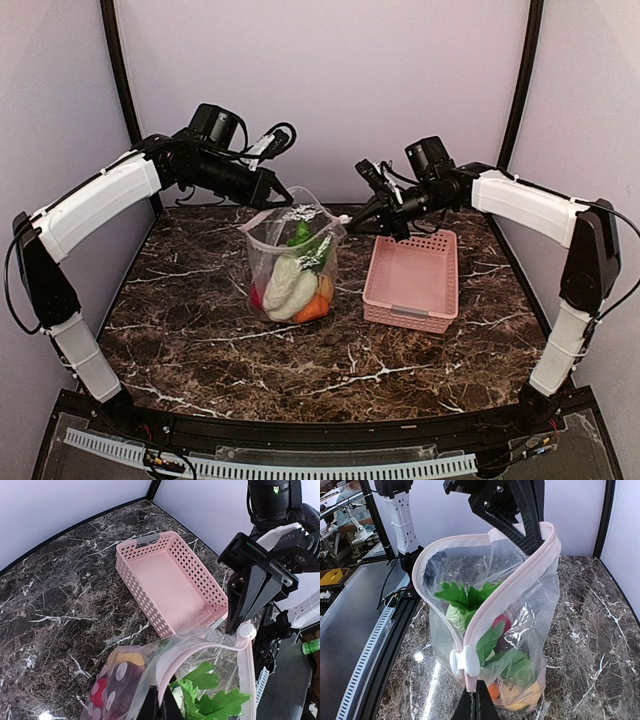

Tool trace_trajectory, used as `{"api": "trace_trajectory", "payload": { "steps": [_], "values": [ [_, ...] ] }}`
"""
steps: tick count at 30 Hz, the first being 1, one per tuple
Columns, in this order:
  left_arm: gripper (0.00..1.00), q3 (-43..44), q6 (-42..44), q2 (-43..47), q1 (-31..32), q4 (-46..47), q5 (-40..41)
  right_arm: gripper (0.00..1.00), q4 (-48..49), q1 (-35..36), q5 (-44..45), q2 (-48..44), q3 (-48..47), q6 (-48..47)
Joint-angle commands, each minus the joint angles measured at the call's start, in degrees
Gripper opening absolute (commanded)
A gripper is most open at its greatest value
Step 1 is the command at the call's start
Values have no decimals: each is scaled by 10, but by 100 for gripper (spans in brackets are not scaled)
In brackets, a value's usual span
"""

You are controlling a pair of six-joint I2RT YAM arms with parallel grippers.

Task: Place the food in the zip-top bag and seal the zipper
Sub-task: Pass from the left arm to the right, then pass from the right arm to the left

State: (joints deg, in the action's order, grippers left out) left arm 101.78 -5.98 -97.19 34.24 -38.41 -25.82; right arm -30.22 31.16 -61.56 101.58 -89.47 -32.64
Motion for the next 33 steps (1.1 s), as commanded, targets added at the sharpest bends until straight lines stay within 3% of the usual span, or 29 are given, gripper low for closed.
{"api": "trace_trajectory", "payload": {
  "steps": [1, 7, 12, 16, 24, 33],
  "values": [
    [8, 3, 33, 15, -2, -35, 28, 0, -35, 6, 2, -5, -47, -17],
    [28, 2, 90, 71, -1, -23, 46, 0, -113, 11, 30, -12, -118, -21],
    [49, -89, 78, 156, 8, 160, 33, 0, -142, 29, 81, -3, -128, -31],
    [61, -128, 93, 187, 43, 228, 40, 0, -152, 35, 90, 0, -134, -23],
    [62, -92, 154, 112, 97, 220, -44, 0, -174, 38, 91, -10, -156, -23],
    [57, -20, 188, 34, 109, 196, -48, 0, -196, 41, 106, -18, -176, -42]
  ]
}}
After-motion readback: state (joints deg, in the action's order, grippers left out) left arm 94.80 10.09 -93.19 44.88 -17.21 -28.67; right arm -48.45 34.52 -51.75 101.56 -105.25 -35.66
